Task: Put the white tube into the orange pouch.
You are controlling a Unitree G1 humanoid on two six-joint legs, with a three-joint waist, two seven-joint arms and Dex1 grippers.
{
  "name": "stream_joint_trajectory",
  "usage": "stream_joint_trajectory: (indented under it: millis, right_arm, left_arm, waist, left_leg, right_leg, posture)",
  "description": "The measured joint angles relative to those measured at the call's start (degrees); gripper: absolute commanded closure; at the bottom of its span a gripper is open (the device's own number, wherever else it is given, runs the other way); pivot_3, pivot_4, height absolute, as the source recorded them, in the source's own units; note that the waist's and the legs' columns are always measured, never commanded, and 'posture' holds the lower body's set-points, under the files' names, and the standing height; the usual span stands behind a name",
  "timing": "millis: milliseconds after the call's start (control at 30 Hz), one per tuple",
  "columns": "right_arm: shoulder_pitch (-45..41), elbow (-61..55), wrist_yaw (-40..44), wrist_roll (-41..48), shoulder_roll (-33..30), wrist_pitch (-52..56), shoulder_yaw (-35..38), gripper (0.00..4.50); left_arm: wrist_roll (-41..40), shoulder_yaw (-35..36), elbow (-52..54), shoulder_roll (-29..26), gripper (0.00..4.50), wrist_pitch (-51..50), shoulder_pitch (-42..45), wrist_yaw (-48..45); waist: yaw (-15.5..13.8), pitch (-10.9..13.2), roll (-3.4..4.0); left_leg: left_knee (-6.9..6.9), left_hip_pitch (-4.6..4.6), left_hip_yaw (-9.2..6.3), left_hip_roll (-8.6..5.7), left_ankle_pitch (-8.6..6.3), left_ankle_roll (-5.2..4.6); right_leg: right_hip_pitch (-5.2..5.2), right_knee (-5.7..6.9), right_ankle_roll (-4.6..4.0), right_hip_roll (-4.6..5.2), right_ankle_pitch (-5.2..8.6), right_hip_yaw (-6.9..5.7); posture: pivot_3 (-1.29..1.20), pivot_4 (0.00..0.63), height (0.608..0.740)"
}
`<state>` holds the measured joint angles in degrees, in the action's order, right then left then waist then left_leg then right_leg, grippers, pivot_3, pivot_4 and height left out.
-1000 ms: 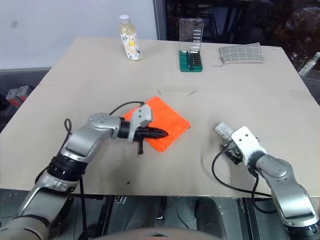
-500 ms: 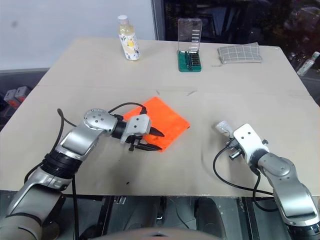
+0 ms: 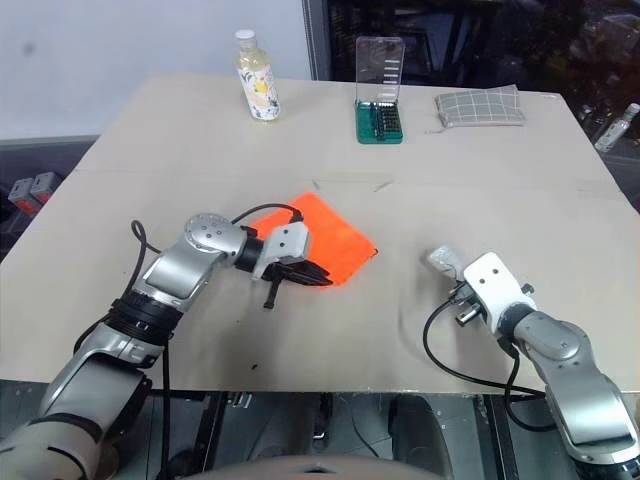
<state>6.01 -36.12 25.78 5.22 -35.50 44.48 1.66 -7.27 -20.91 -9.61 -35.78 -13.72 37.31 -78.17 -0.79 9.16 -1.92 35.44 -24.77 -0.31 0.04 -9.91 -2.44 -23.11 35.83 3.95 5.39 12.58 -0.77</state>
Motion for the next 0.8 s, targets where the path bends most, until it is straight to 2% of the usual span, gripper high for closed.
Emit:
stream_joint_trajectory:
  millis: [200, 367, 533, 800]
  right_arm:
    - [-0.5, 0.0, 0.0, -0.1, 0.1, -0.1, -0.8, 4.5]
    - [-0.6, -1.1, 1.1, 1.6, 1.1, -0.2, -1.5, 4.5]
    - [-1.3, -4.3, 4.5, 6.3, 3.2, -0.2, -5.7, 4.5]
    - [-11.2, -3.9, 6.7, 10.8, 4.4, 1.9, -9.9, 4.5]
  left_arm:
    - [-1.2, 1.3, 0.0, -0.2, 4.48, -1.7, 0.0, -0.2]
    - [-9.1, 8.6, 2.7, -1.1, 4.48, -9.5, -0.4, -0.4]
    - [-13.3, 13.8, 5.8, -0.8, 4.48, -13.9, -1.6, 3.5]
    - [-14.9, 13.9, 10.8, 0.5, 4.48, -17.1, -3.2, 8.2]
  waist:
    - [0.1, 0.0, 0.0]
    - [0.1, 0.0, 0.01]
    - [0.1, 0.0, 0.04]
    - [0.0, 0.0, 0.04]
  left_leg:
    - [0.0, 0.01, 0.01, 0.07, 0.0, 0.0]
    - [0.0, 0.01, -0.04, 0.15, 0.0, 0.0]
    - [0.01, 0.0, -0.02, 0.17, 0.0, 0.01]
    - [0.08, 0.0, -0.02, 0.16, -0.01, 0.02]
  right_leg:
    - [-0.01, 0.0, -0.02, -0.06, -0.01, 0.01]
    - [-0.02, 0.0, -0.04, -0.17, -0.02, 0.01]
    - [-0.02, 0.0, -0.04, -0.2, -0.02, 0.05]
    - [-0.01, 0.0, -0.1, -0.23, -0.06, 0.07]
  posture:
    - [0.0, 0.15, 0.74]
    - [0.0, 0.15, 0.74]
    - [0.0, 0.15, 0.74]
    - [0.0, 0.15, 0.74]
